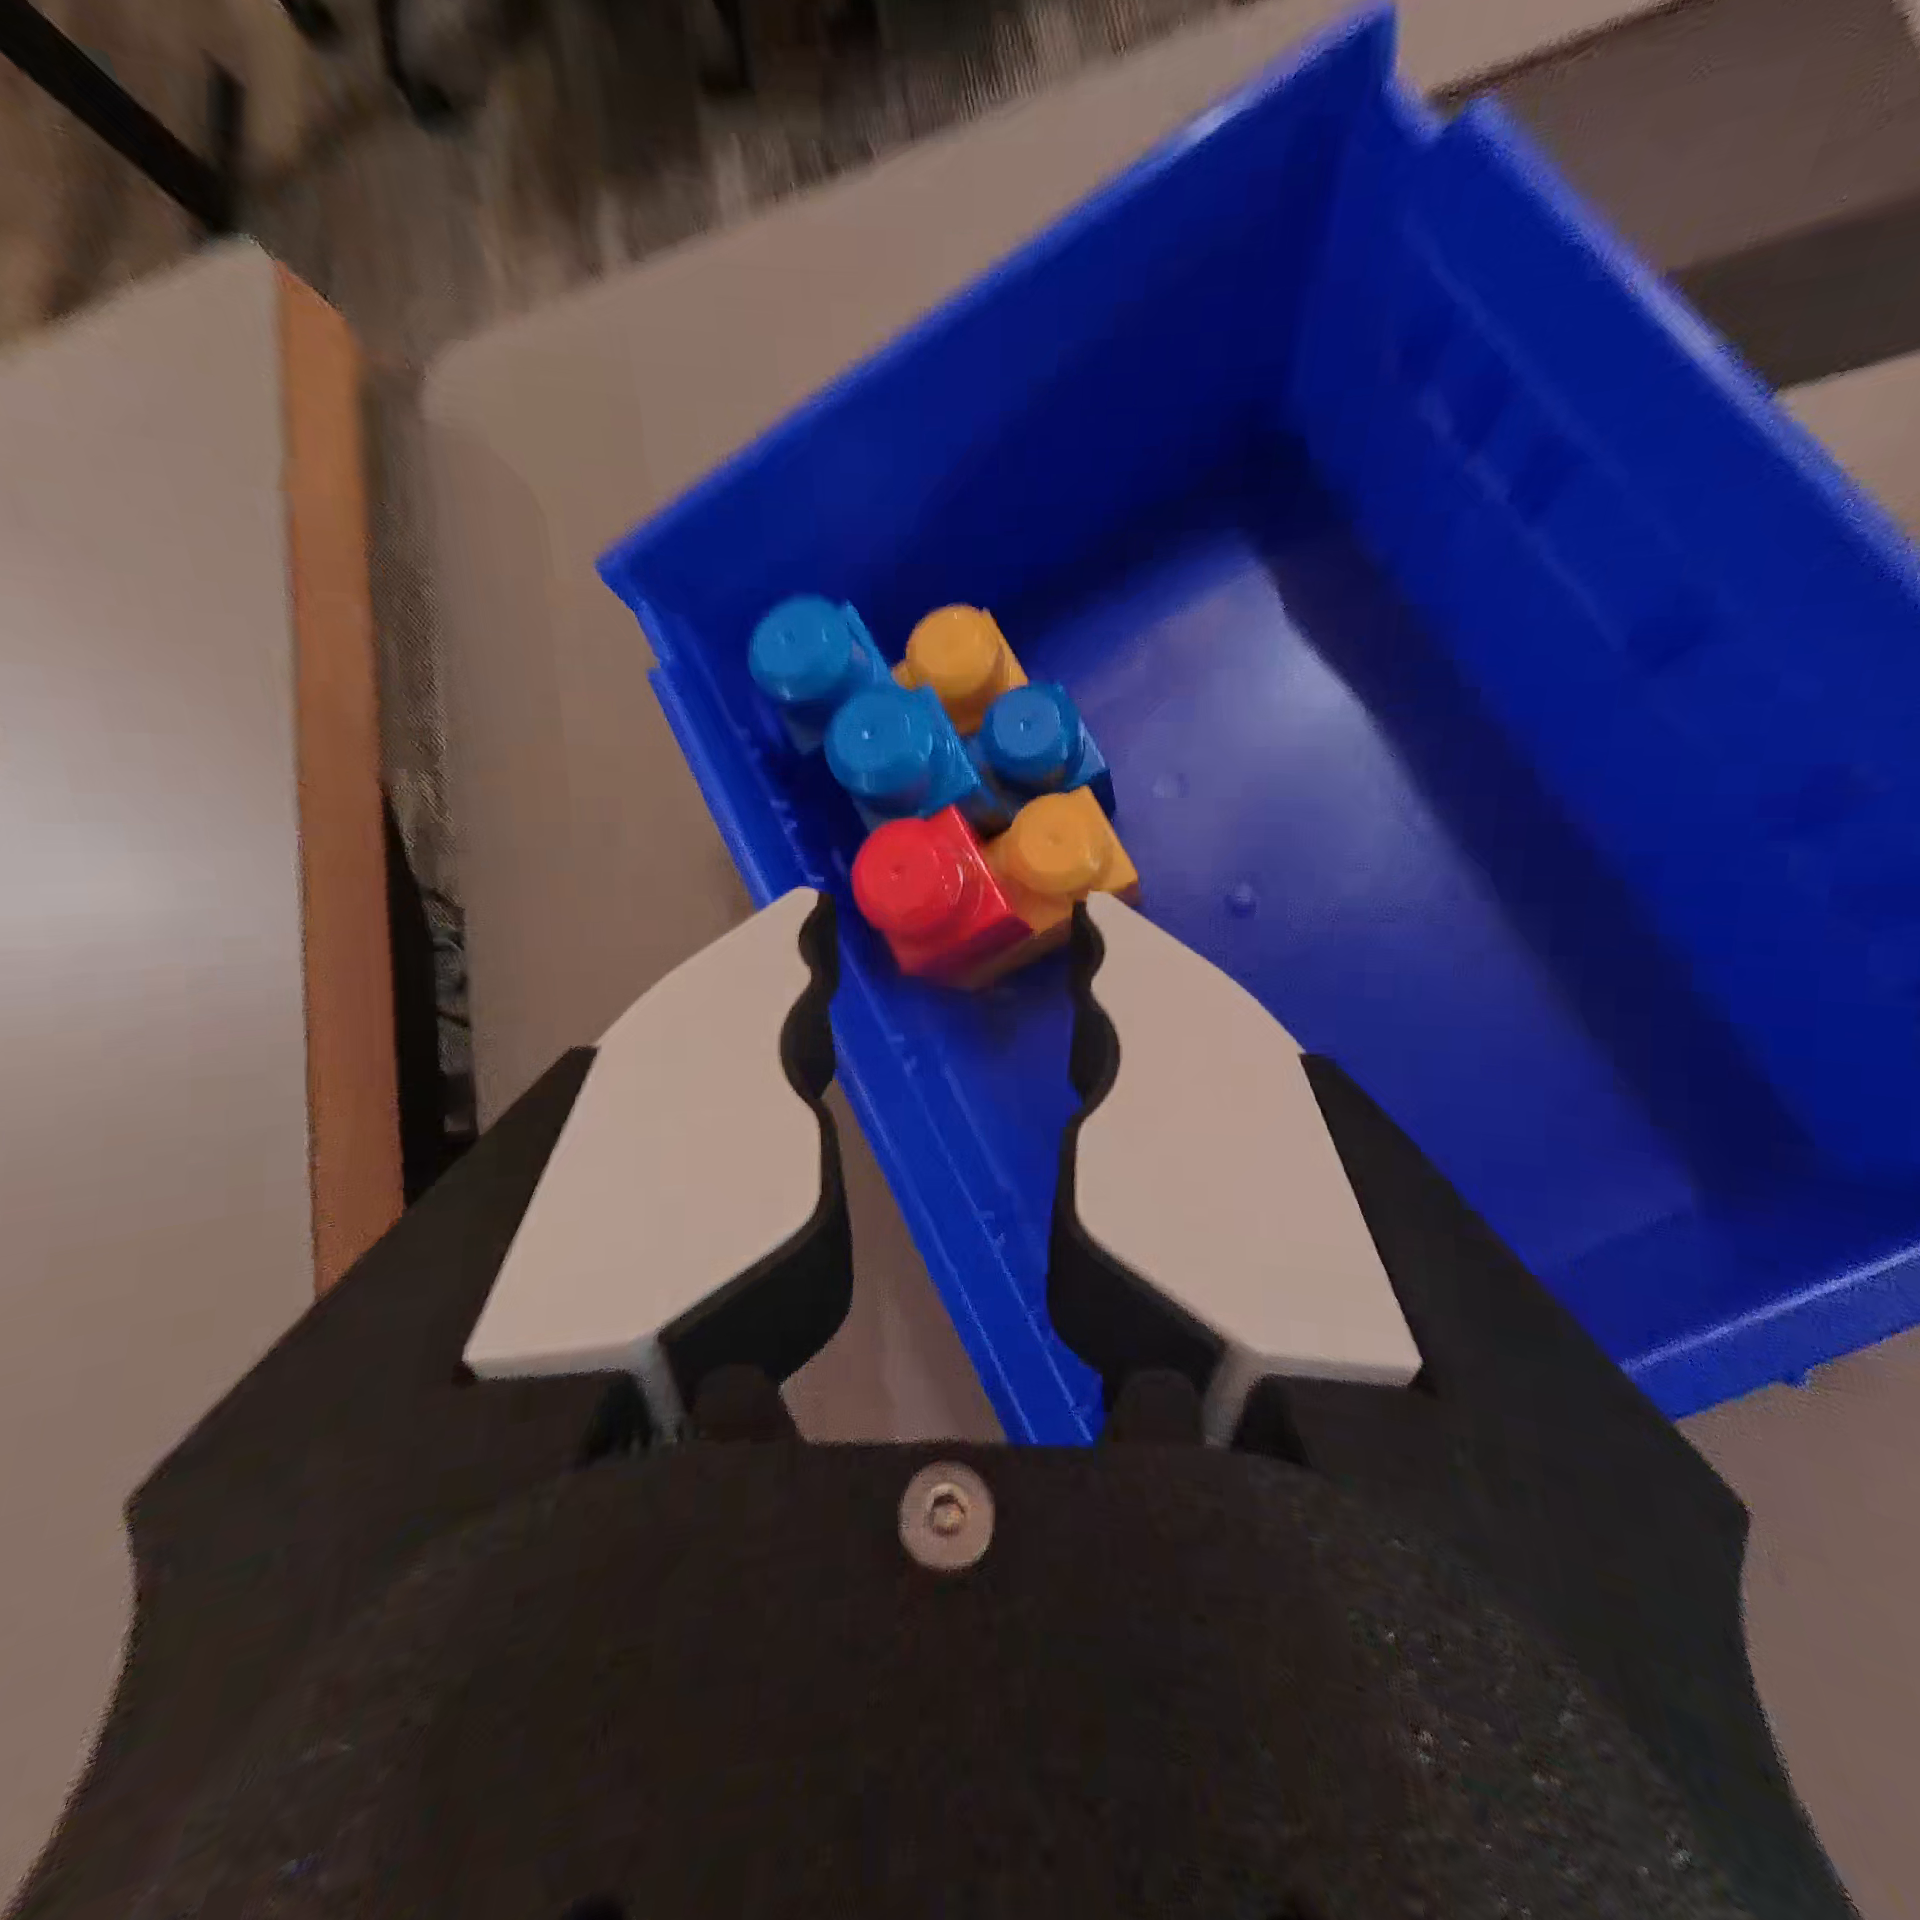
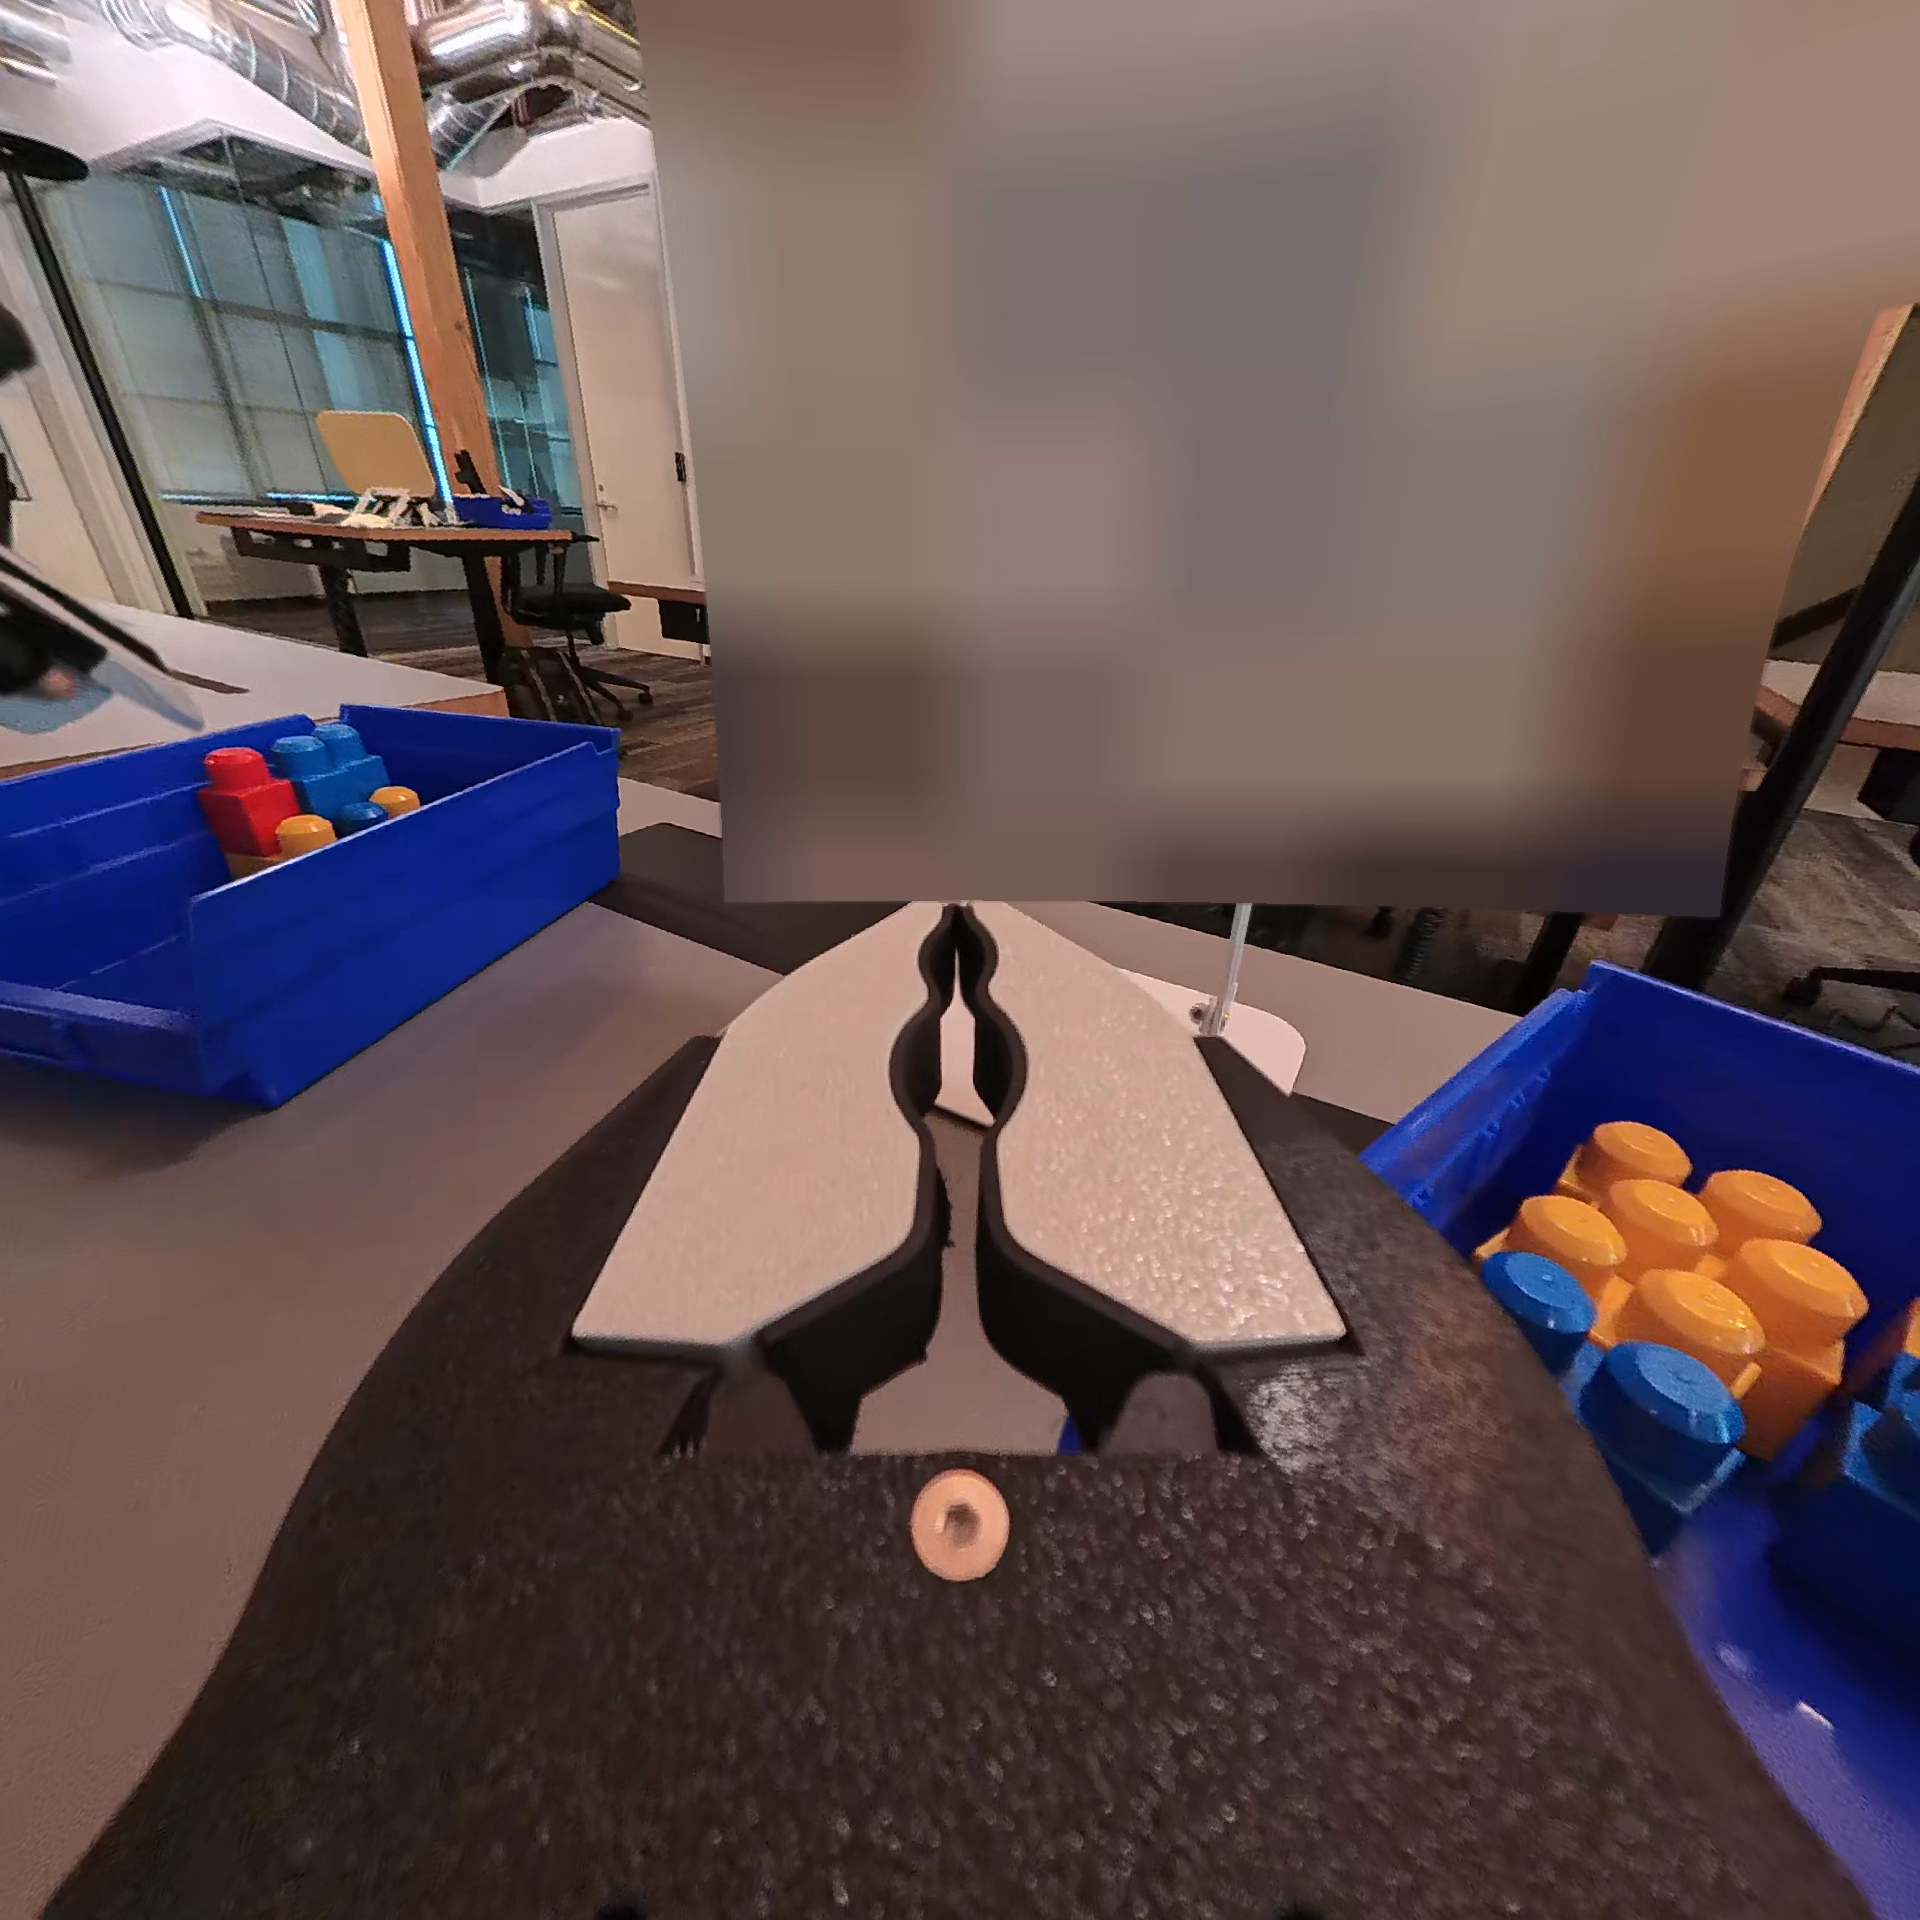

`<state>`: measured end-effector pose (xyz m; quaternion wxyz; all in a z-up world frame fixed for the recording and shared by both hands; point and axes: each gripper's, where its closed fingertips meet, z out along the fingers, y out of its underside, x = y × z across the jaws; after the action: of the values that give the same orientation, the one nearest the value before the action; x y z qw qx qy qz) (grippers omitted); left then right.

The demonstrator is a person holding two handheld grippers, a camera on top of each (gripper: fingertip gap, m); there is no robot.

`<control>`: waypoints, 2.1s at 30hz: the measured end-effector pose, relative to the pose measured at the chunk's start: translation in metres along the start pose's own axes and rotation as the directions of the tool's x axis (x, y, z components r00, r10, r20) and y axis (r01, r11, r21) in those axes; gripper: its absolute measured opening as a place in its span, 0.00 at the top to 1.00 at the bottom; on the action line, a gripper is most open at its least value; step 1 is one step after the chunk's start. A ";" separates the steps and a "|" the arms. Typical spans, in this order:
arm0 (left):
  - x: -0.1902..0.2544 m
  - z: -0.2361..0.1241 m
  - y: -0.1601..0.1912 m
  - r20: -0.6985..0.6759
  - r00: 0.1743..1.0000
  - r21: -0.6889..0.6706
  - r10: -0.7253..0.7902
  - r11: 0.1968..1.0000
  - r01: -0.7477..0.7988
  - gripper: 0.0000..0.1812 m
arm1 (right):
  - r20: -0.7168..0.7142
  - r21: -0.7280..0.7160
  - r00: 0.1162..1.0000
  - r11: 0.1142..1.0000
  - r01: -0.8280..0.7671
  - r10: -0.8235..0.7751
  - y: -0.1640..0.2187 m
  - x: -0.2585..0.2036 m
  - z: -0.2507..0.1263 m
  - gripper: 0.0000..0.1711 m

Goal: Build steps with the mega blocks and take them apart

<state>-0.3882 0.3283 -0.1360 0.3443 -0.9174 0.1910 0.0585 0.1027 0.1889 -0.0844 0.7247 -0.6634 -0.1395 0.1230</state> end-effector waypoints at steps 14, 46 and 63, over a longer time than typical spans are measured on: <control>-0.013 0.047 0.016 -0.014 1.000 -0.280 0.003 0.960 -0.007 0.83 | 0.035 -0.032 0.999 0.999 -0.016 0.017 0.009 0.000 0.003 1.00; 0.286 -0.129 -0.081 -0.501 0.793 0.559 0.346 0.829 -0.008 0.84 | 0.261 -0.002 0.930 0.963 0.269 -0.259 0.017 -0.062 0.000 0.81; 0.389 -0.104 -0.022 -0.789 0.500 0.466 0.357 0.878 0.108 0.84 | 0.462 -0.065 0.720 0.789 0.611 -0.519 0.082 -0.118 -0.002 0.72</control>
<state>-0.0245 0.1551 -0.1372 0.4038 -0.6983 0.4115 -0.4242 -0.0059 0.1514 -0.1707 0.6043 -0.6194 -0.5008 0.0189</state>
